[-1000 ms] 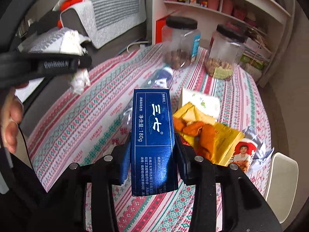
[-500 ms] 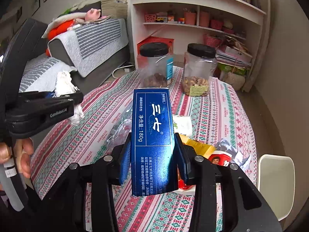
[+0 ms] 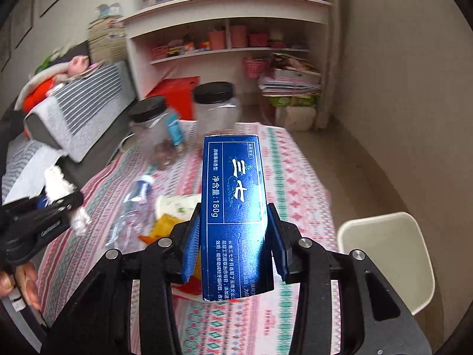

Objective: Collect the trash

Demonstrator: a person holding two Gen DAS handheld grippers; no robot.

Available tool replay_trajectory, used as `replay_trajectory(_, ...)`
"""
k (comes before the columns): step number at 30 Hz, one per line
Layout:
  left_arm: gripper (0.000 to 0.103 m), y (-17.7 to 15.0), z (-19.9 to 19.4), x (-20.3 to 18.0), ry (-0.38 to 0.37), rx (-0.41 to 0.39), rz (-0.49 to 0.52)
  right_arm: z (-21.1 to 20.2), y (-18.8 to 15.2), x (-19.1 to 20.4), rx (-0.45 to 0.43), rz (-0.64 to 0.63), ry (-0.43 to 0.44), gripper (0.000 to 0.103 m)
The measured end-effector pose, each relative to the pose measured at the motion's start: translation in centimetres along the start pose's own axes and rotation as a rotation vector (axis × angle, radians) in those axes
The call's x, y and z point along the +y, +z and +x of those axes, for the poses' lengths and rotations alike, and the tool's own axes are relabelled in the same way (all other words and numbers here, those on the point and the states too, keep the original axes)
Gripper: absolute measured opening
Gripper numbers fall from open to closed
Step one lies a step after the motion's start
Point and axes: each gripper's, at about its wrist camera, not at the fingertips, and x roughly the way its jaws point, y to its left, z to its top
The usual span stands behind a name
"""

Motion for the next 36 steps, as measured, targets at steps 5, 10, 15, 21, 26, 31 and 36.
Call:
replay_trajectory(5,0.029,-0.5,0.3,-2.6,-0.014,-0.011,0.045,-0.4,0.0,-5.2,0.016,0.109,-0.126,0.039)
replay_trajectory(10,0.029,-1.1,0.1,-5.4,-0.053,-0.033,0.084,-1.5,-0.2,-10.8,0.011,0.234,-0.25,0.04)
replay_trajectory(15,0.029,-1.5,-0.1,-8.9,-0.126,-0.03,0.115,-3.5,-0.7,-15.5,-0.022,0.341,-0.377,0.067)
replay_trajectory(21,0.029,-2.6,-1.0,-14.9,-0.221,-0.041,0.215,-5.9,-1.4,-18.9,-0.075,0.457,-0.47,0.091)
replay_trajectory(26,0.029,-3.1,-1.0,-19.6,-0.295,0.007,0.258,-7.5,-1.7,-19.9,-0.119,0.511,-0.494,0.093)
replay_trajectory(31,0.03,-3.7,-1.4,-24.0,-0.363,0.039,0.292,-9.1,-1.9,-21.1,-0.168,0.574,-0.498,0.093)
replay_trajectory(36,0.03,-4.6,-1.6,-28.2,-0.454,0.101,0.297,-10.1,-2.3,-22.6,-0.181,0.626,-0.49,0.093)
